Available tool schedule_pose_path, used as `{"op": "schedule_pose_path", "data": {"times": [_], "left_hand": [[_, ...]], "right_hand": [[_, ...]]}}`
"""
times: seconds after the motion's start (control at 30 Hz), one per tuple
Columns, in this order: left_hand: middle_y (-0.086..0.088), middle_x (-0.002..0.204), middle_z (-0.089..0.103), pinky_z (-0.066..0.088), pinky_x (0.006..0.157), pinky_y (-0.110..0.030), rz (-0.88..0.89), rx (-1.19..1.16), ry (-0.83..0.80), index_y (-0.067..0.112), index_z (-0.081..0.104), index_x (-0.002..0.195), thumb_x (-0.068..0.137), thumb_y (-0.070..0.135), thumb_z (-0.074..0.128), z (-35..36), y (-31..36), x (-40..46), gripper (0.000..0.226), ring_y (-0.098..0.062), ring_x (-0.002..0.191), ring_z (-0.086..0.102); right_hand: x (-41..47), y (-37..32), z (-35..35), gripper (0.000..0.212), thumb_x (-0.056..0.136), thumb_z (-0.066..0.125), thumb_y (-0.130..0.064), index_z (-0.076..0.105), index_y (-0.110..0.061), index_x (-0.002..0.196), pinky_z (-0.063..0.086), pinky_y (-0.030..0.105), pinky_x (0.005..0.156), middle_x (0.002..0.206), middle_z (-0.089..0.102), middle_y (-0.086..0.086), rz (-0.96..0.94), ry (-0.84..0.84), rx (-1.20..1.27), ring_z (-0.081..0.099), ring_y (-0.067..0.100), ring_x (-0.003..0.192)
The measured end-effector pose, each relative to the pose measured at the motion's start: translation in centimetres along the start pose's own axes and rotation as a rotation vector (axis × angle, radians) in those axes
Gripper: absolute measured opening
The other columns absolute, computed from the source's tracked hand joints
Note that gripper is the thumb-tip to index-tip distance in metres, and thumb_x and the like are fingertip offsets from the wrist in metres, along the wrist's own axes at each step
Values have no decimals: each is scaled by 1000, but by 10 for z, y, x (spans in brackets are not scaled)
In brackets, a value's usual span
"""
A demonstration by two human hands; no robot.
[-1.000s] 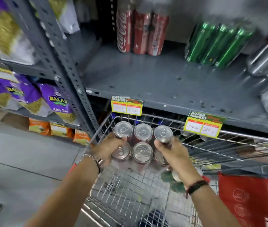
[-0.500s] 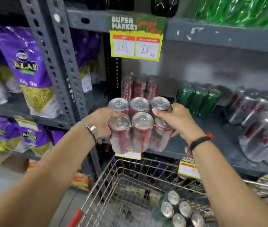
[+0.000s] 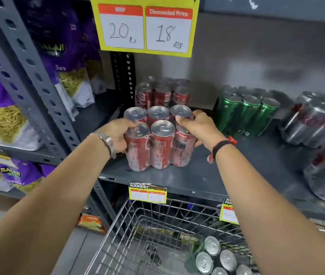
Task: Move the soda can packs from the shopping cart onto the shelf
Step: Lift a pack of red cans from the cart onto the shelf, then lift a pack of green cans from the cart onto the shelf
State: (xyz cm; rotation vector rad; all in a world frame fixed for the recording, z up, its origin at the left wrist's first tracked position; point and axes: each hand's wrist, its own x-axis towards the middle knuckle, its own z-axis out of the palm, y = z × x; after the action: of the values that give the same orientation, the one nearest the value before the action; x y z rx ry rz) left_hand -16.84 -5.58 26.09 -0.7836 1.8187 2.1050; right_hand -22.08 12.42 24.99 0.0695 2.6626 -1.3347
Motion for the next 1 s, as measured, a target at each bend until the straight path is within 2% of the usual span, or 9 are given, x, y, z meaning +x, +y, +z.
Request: {"op": "schedule_pose_path", "data": {"times": [0.1, 0.23, 0.3, 0.37, 0.53, 0.63, 0.77, 0.9, 1.0], "left_hand": [[6, 63, 73, 52, 55, -24, 196, -117, 71, 17, 60, 87, 91, 28, 46, 2, -24, -7, 18, -8, 60, 64], [-2, 142, 42, 37, 101, -29, 462, -29, 297, 18, 31, 139, 90, 34, 47, 9, -105, -26, 54, -13, 121, 46], [-11, 145, 38, 33, 107, -31, 619, 189, 301, 10, 33, 138, 91, 21, 47, 22, -154, -44, 50, -21, 130, 39], [-21, 130, 50, 39, 92, -26, 662, 438, 215, 1, 42, 130, 90, 8, 48, 39, -200, -49, 41, -28, 110, 54], [-24, 123, 58, 44, 96, -41, 434, 781, -145, -6, 47, 125, 86, 7, 55, 94, -274, -29, 41, -38, 110, 56], [-23, 129, 54, 39, 91, -22, 234, 902, -283, 3, 33, 137, 87, 18, 56, 120, -312, -2, 57, -32, 119, 50], [-17, 153, 22, 30, 107, -31, -16, 994, -340, 7, 15, 144, 85, 30, 57, 145, -355, 37, 76, -30, 138, 27], [-22, 139, 44, 46, 74, -15, -191, 666, -401, -1, 23, 139, 83, 5, 61, 165, -382, 58, 68, -22, 105, 54], [-15, 114, 53, 41, 47, -9, -172, 613, -335, -6, 34, 130, 81, -6, 59, 171, -388, 64, 55, -18, 93, 48]], "right_hand": [[-25, 10, -1, 57, 85, 47, -50, 39, -13, 129, 51, 43, 86, 126, 58, 13, -60, 146, -58, 56, 33, 110], [-99, 75, 0, 34, 89, 47, -42, 53, -19, 113, 47, 35, 80, 115, 65, 3, -165, 516, -16, 60, 22, 106], [-136, 130, 4, 22, 90, 50, -32, 57, -15, 103, 48, 34, 76, 104, 68, 6, -102, 526, -44, 63, 24, 97], [-164, 189, 11, 16, 89, 52, -23, 58, -10, 97, 47, 37, 72, 94, 68, 13, 26, 460, -106, 62, 31, 91], [-192, 311, 32, 35, 91, 47, -20, 50, -3, 121, 45, 40, 85, 123, 56, 24, 427, 171, -250, 55, 36, 110], [-194, 350, 45, 53, 89, 53, -21, 35, 0, 134, 39, 42, 103, 138, 39, 27, 621, 163, -45, 42, 39, 125], [-191, 382, 61, 60, 82, 65, -16, 34, 1, 131, 44, 51, 101, 131, 52, 25, 859, 160, 451, 52, 36, 118], [-191, 400, 70, 59, 85, 62, -10, 32, -10, 135, 37, 54, 105, 137, 50, 14, 968, 76, 720, 47, 30, 124], [-191, 406, 73, 58, 84, 61, -7, 32, -13, 134, 38, 60, 101, 137, 50, 12, 965, 87, 791, 47, 32, 124]]}}
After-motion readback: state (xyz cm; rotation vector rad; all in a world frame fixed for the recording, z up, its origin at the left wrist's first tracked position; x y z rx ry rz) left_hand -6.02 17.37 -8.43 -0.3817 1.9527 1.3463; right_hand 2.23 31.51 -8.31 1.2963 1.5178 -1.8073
